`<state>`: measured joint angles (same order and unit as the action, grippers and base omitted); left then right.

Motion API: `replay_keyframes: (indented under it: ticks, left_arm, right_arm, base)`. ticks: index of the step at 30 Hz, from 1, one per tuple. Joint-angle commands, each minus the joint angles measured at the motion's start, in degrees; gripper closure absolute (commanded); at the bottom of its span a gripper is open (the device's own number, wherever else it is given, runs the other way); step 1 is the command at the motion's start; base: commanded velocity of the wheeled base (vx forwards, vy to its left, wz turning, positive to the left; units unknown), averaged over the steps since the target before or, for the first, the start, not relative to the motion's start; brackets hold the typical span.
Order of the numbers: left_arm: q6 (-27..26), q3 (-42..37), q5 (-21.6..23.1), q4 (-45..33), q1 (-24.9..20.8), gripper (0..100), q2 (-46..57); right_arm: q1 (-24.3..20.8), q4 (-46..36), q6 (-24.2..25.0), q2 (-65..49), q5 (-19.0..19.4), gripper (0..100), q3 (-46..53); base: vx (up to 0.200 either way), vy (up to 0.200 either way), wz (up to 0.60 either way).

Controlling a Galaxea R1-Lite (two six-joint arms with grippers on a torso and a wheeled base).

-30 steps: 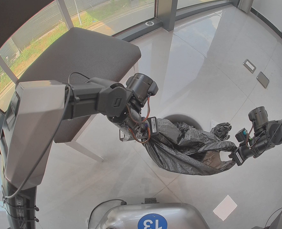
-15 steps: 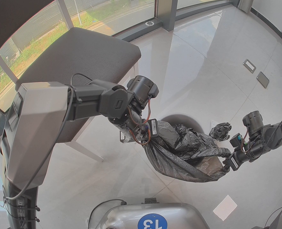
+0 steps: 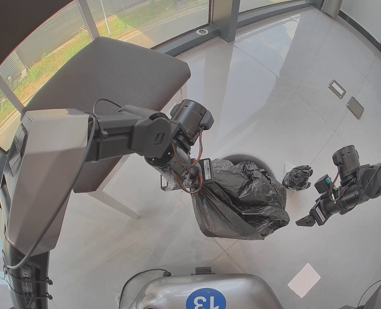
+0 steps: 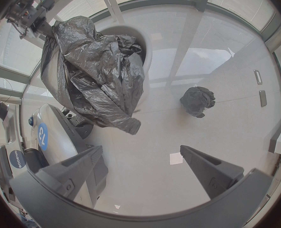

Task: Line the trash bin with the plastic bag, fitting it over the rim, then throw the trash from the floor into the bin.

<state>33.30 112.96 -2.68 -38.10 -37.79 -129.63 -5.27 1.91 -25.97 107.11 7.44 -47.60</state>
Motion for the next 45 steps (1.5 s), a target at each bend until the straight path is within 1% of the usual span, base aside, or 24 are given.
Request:
replay_keyframes:
  ticks: [1,8,13,18,19,25,26,29,34,35,36,39,45]
  left_arm:
    - [0.0,-0.1,-0.1,0.0,0.4,100,0.4]
    - [-0.5,-0.1,-0.1,-0.1,2.5,100,0.3]
    - [-0.9,0.2,-0.1,0.0,2.5,100,0.1]
    - [-0.8,0.2,-0.2,0.0,2.3,100,-0.1]
    - [-0.8,0.2,-0.2,0.0,2.3,0,-0.1]
    - [-0.8,0.4,-0.6,0.7,2.6,0,-0.1]
    - [-0.9,0.4,-0.7,0.7,2.7,0,0.0]
    - [-0.8,0.4,-0.7,0.6,2.8,0,0.2]
    - [-0.6,0.3,-1.9,0.3,2.8,0,2.3]
    - [-0.6,0.3,-1.9,0.3,2.8,0,2.5]
    - [-0.6,0.2,-2.2,0.2,2.8,0,3.4]
    - [-0.6,0.1,-2.8,0.2,2.8,0,5.1]
    - [-0.6,-0.1,-2.9,0.0,3.7,0,8.0]
  right_arm:
    - [0.1,-0.1,0.0,-1.1,0.0,0,-0.3]
    - [-0.3,0.0,-0.2,-2.5,0.0,0,-0.4]
    - [-1.0,-0.2,-0.3,-3.1,0.0,0,-1.4]
    - [-1.8,-0.2,-1.5,-4.1,0.0,0,-2.0]
    - [-2.0,-0.1,-1.6,-4.3,0.0,0,-2.0]
    - [-3.4,0.1,-3.0,-4.5,0.5,0,-2.1]
    - [-4.1,0.5,-3.5,-4.2,1.2,0,-2.1]
    - [-5.0,1.5,-3.9,-4.1,1.5,0,-2.1]
    - [-9.1,7.5,-6.8,-2.3,1.6,0,-2.2]
    - [-9.2,7.9,-7.1,-2.2,1.6,0,-2.2]
    - [-10.6,10.5,-8.3,-0.7,1.6,0,-2.3]
    - [-12.4,13.4,-10.2,2.2,1.6,0,-2.7]
    - [-15.5,14.1,-11.0,6.1,1.5,0,-3.5]
  base:
    - [0.0,0.0,0.0]
    - [0.0,0.0,0.0]
    - [0.0,0.0,0.0]
    - [0.0,0.0,0.0]
    - [0.0,0.0,0.0]
    - [0.0,0.0,0.0]
    - [0.0,0.0,0.0]
    - [0.0,0.0,0.0]
    - [0.0,0.0,0.0]
    - [0.0,0.0,0.0]
    - [0.0,0.0,0.0]
    - [0.0,0.0,0.0]
    - [0.0,0.0,0.0]
